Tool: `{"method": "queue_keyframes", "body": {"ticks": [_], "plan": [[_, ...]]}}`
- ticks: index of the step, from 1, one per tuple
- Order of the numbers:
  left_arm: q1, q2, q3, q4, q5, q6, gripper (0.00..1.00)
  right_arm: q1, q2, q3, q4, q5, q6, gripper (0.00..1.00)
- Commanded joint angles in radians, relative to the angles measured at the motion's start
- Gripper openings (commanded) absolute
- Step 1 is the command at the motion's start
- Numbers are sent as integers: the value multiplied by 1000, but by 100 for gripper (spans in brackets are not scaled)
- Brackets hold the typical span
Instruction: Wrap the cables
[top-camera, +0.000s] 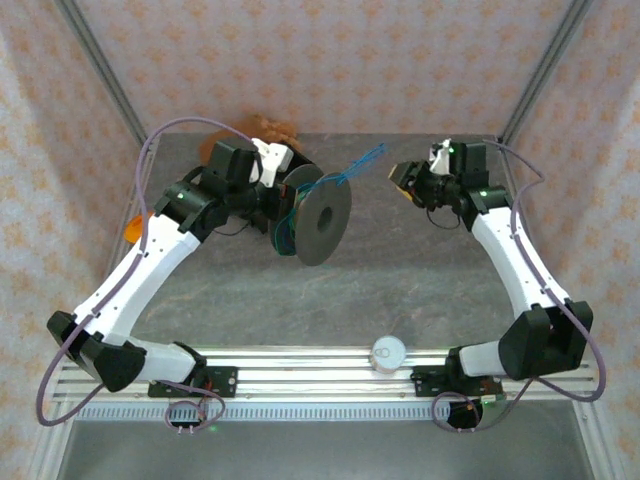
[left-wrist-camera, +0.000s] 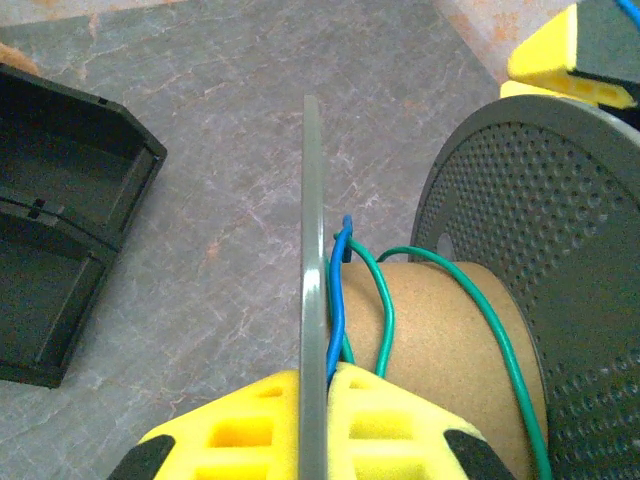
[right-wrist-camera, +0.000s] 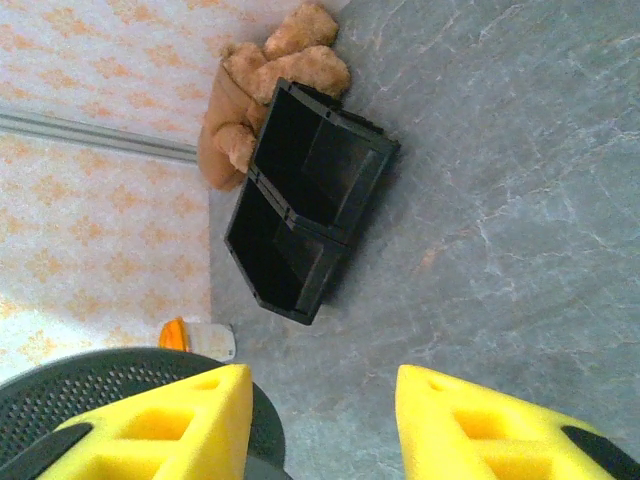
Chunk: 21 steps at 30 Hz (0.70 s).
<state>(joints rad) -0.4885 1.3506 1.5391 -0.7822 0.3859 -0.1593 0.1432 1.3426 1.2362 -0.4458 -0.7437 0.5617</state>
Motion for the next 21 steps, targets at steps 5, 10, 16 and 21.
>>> {"method": "queue_keyframes", "body": {"ticks": [5,10,16,21], "plan": [[11,16,71,8,45,-48,0,-2,-185,-138,273,-96,-82,36],[11,24,85,4,56,-76,0,3,-231,-283,626,-130,67,36],[11,19,75,25,73,-102,0,67,-146,-292,890,-132,276,36],[11,17,71,32,74,-107,0,115,-95,-279,981,-83,355,37]]}}
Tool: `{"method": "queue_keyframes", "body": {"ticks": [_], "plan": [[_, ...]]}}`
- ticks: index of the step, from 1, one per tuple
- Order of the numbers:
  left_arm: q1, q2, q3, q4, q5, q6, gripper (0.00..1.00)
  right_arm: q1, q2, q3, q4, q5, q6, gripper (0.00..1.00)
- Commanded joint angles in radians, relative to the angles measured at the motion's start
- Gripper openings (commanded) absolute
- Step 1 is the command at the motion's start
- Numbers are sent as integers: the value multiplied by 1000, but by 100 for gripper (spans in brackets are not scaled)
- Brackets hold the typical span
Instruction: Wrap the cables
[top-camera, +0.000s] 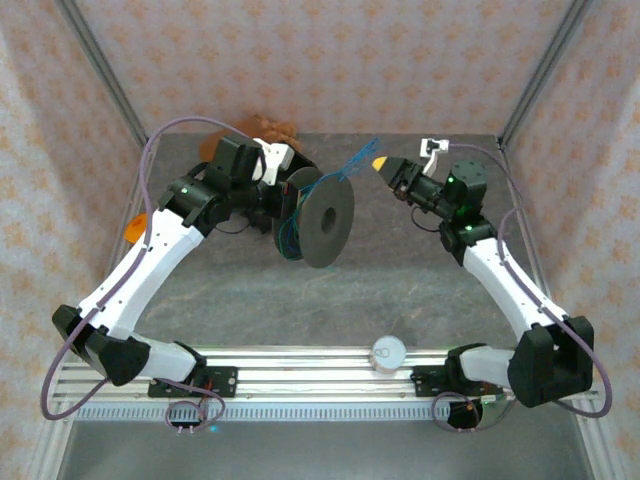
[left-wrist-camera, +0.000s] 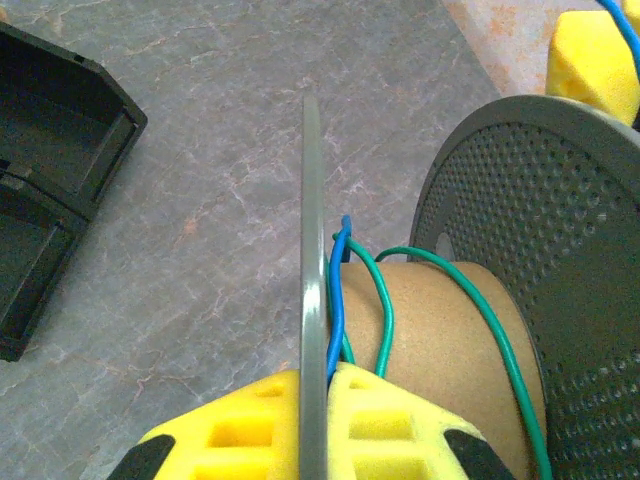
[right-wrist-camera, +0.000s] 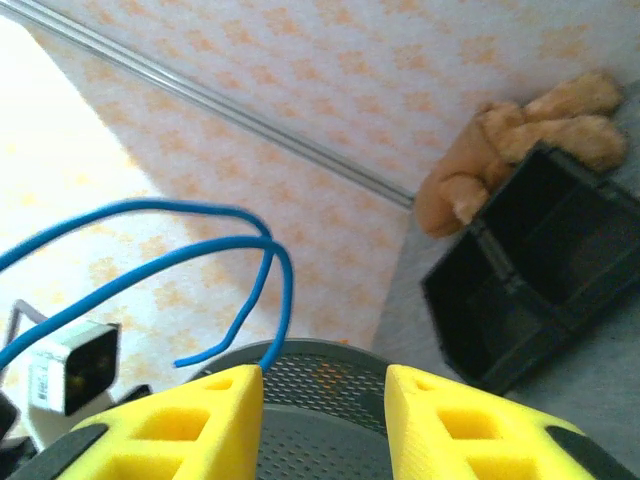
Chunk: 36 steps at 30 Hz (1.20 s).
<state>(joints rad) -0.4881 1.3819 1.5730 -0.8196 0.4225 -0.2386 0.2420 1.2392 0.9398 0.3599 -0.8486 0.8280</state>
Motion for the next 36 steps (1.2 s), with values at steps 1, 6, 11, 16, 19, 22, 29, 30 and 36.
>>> {"method": "queue_keyframes", "body": {"ticks": [1,6,11,16,19,22,29,30,36], "plan": [[11,-16,34,73,36,-30,0,21,17,16,198,25,111,37],[11,-18,17,89,42,-34,0,31,41,13,235,41,164,35],[12,-24,2,106,48,-37,0,37,61,23,237,41,177,30],[15,-26,-8,120,58,-41,0,46,75,36,236,44,183,25],[14,-28,-13,128,65,-44,0,49,84,43,237,46,186,25],[17,-30,-16,129,67,-45,0,52,91,50,236,45,189,24],[17,-28,-27,139,74,-54,0,54,93,54,237,51,193,13],[17,-27,-29,140,71,-54,0,54,94,56,237,52,193,9],[22,-18,-19,115,-46,-75,0,54,51,54,179,65,190,0]]}}
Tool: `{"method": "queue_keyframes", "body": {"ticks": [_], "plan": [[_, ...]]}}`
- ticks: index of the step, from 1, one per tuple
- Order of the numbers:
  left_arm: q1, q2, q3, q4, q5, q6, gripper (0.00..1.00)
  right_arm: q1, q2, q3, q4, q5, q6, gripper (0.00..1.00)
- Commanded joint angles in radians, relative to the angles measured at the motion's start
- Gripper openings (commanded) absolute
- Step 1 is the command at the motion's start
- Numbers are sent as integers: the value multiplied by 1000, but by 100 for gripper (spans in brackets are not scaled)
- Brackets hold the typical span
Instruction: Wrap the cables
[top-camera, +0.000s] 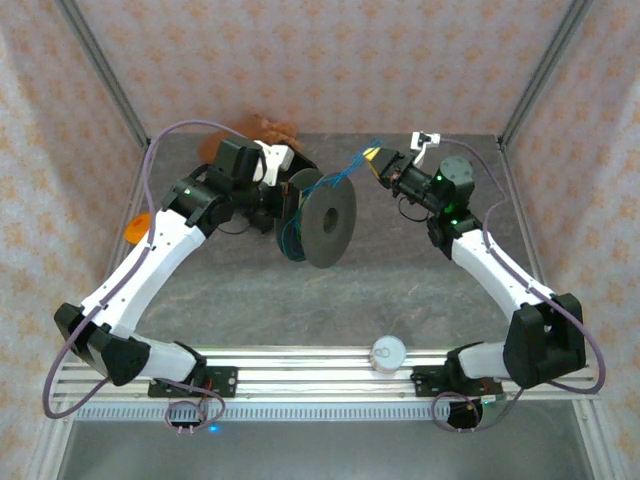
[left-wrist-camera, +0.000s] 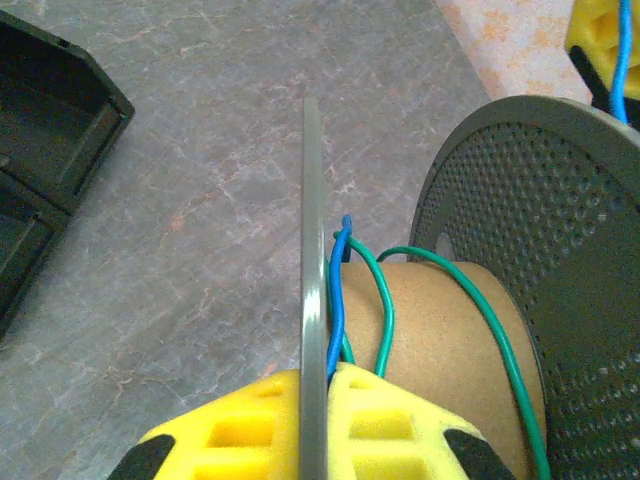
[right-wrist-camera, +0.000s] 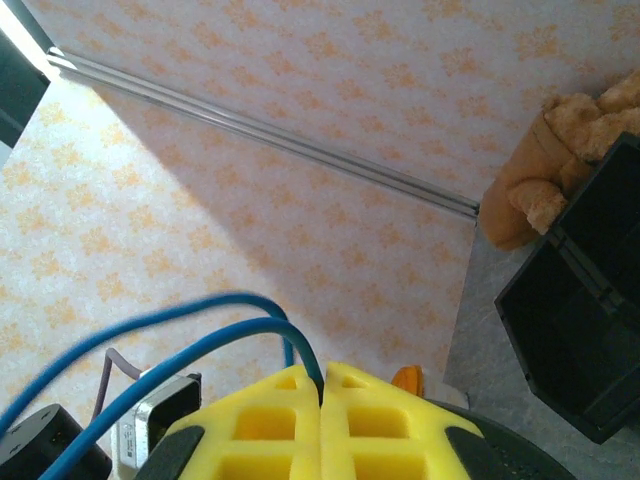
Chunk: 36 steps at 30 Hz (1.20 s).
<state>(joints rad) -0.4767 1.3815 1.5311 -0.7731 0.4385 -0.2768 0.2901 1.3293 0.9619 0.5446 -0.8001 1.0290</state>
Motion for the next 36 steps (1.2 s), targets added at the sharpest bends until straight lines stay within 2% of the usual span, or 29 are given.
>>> {"method": "queue_keyframes", "body": {"ticks": [1,6,11,15,22,25,29,32,34,36], "plan": [[13,-11,28,59,-98,-41,0,6,-49,31,-23,19,-10,0],[42,4,32,37,-210,-43,0,-14,-135,8,-127,31,-9,0],[77,1,9,42,-193,-30,0,-101,-226,-20,-232,-8,40,0],[108,-10,-19,60,-113,-27,0,-184,-251,0,-301,-111,44,0],[178,-45,-66,114,108,-51,0,-321,-196,86,-558,-228,-113,0],[194,-57,-66,119,186,-55,0,-374,-119,75,-530,-283,-87,0],[197,-72,-71,133,276,-61,0,-393,-21,88,-518,-289,-82,0],[203,-83,-84,159,346,-79,0,-396,50,135,-589,-268,-157,0],[207,-92,-92,180,390,-94,0,-396,95,186,-711,-232,-251,0],[209,-96,-94,196,432,-111,0,-395,142,200,-728,-229,-276,0]]}}
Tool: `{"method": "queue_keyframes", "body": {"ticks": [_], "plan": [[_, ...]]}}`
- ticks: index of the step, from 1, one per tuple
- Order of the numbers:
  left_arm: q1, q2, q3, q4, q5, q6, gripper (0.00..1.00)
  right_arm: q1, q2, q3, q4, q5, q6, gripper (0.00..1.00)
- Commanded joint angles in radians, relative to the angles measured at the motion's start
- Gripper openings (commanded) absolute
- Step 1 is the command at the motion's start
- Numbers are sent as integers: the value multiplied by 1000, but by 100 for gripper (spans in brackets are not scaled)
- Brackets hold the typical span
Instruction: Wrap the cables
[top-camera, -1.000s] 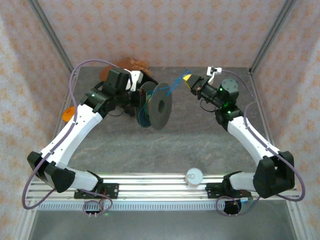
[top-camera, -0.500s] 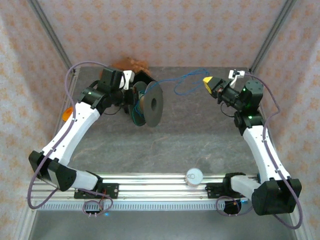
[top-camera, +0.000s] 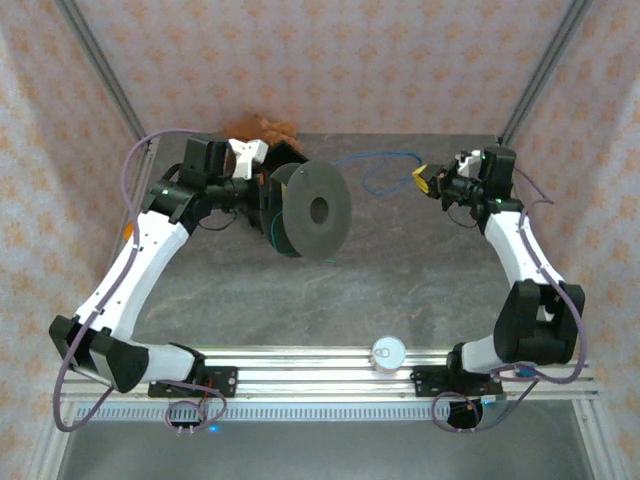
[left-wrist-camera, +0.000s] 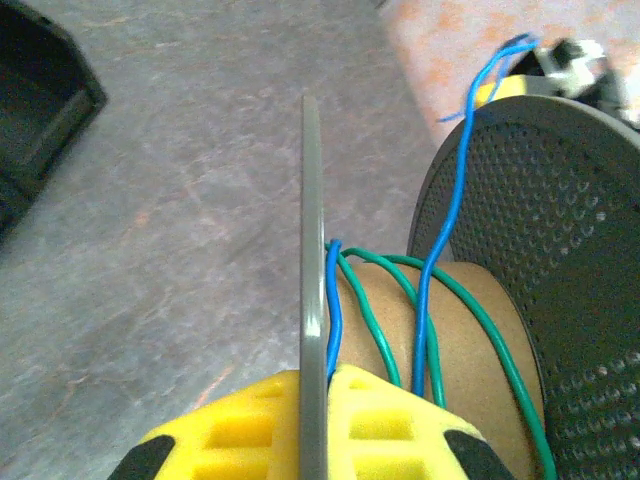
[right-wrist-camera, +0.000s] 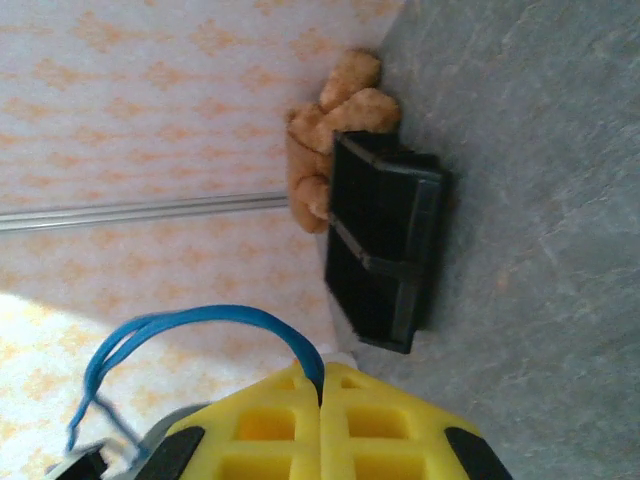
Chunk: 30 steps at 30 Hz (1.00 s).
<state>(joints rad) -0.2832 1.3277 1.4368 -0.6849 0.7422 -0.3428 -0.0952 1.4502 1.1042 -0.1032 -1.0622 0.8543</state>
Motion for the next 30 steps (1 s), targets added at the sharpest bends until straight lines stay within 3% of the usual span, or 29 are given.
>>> {"method": "queue_keyframes", "body": {"ticks": [1,7,16,21,26,30], "plan": [[15,-46,-2,118,138,-56,0,-8,42,66,-103,34,-118,0],[67,-71,-29,259,178,-194,0,31,109,88,-252,65,-273,0],[300,-99,-102,541,99,-554,0,158,103,18,-317,106,-418,0],[357,-89,-122,578,14,-635,0,240,47,-20,-245,103,-464,0],[368,-65,-118,554,-55,-623,0,341,-54,-47,-229,168,-581,0],[386,-46,-112,531,-79,-607,0,366,-151,-102,-230,221,-650,0]]}}
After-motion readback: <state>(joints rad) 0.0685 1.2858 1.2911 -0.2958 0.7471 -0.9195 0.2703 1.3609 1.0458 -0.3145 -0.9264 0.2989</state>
